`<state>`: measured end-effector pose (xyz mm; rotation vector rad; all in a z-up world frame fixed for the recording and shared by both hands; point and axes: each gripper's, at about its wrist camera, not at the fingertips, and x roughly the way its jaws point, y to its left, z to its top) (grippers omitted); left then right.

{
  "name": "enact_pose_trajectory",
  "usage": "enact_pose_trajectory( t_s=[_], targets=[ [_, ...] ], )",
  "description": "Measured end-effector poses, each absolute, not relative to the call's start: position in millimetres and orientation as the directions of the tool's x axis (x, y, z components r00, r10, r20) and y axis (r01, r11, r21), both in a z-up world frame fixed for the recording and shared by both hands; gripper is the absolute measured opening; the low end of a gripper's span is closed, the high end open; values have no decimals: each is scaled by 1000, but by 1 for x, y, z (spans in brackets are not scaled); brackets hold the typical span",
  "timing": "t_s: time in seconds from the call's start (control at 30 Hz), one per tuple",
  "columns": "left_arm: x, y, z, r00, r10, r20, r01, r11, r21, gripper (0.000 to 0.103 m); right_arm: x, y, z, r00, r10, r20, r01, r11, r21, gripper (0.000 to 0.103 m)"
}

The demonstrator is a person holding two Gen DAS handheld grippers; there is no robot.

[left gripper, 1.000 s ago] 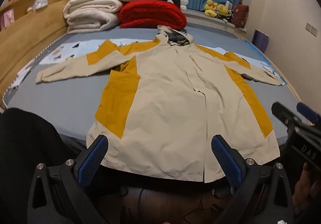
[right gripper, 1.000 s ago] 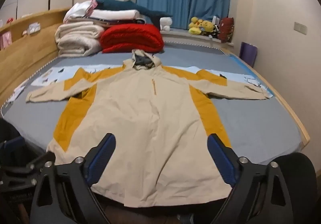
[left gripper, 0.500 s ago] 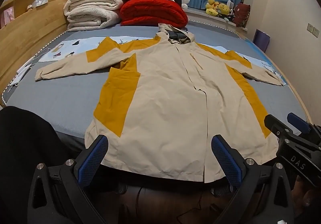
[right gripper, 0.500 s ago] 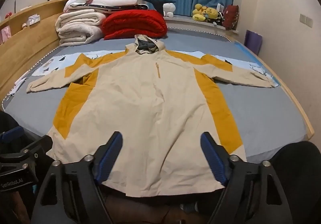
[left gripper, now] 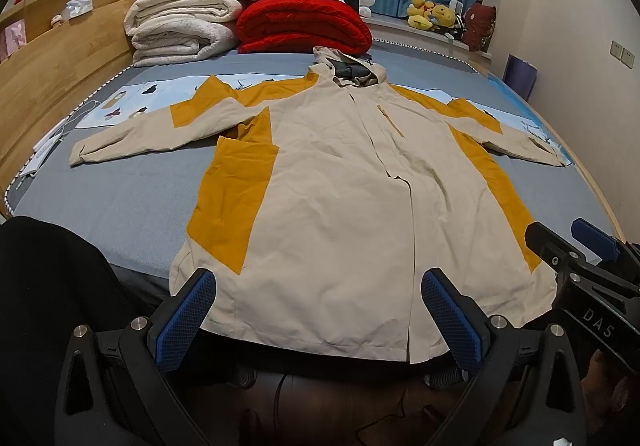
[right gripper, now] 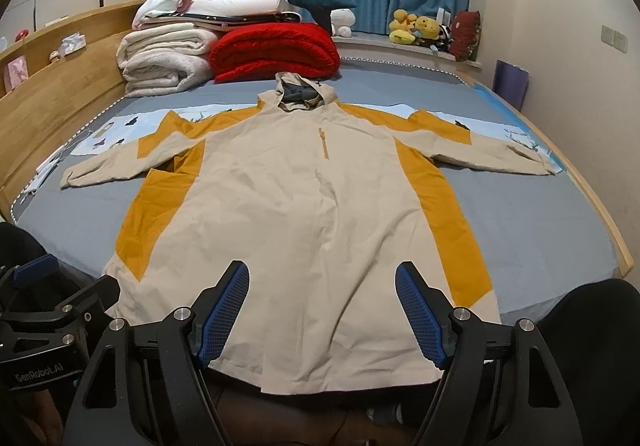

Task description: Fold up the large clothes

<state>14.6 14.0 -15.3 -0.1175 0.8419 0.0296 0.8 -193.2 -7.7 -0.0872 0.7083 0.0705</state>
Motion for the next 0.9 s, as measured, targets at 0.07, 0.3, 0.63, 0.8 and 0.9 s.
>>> enact_pose_trajectory(
  t_s=[0.07, 0.3, 0.63, 0.8, 0.9],
  targets=[
    [15, 14, -15, 666, -20, -746, -73, 993, -91, 102, 1, -193, -7, 757, 37, -653, -96, 994, -56, 76],
    [14, 13, -15, 666, -18, -746, -74, 993, -90, 102, 2, -194, -7, 759, 38, -650, -99, 993, -58, 76],
    [14, 12, -16, 667, -17, -745, -72, 993, -88, 102, 1, -194, -9, 760, 38, -649, -98, 994, -56, 76],
    [14, 12, -16, 667, -17, -745, -74, 993, -88, 102, 1, -194, -9, 760, 38, -648, -97, 994, -56, 76],
    [14, 12, -16, 667, -17, -745, -73, 993, -88, 102, 1, -194, -9, 760, 38, -649, -98, 994, -57, 76]
  ],
)
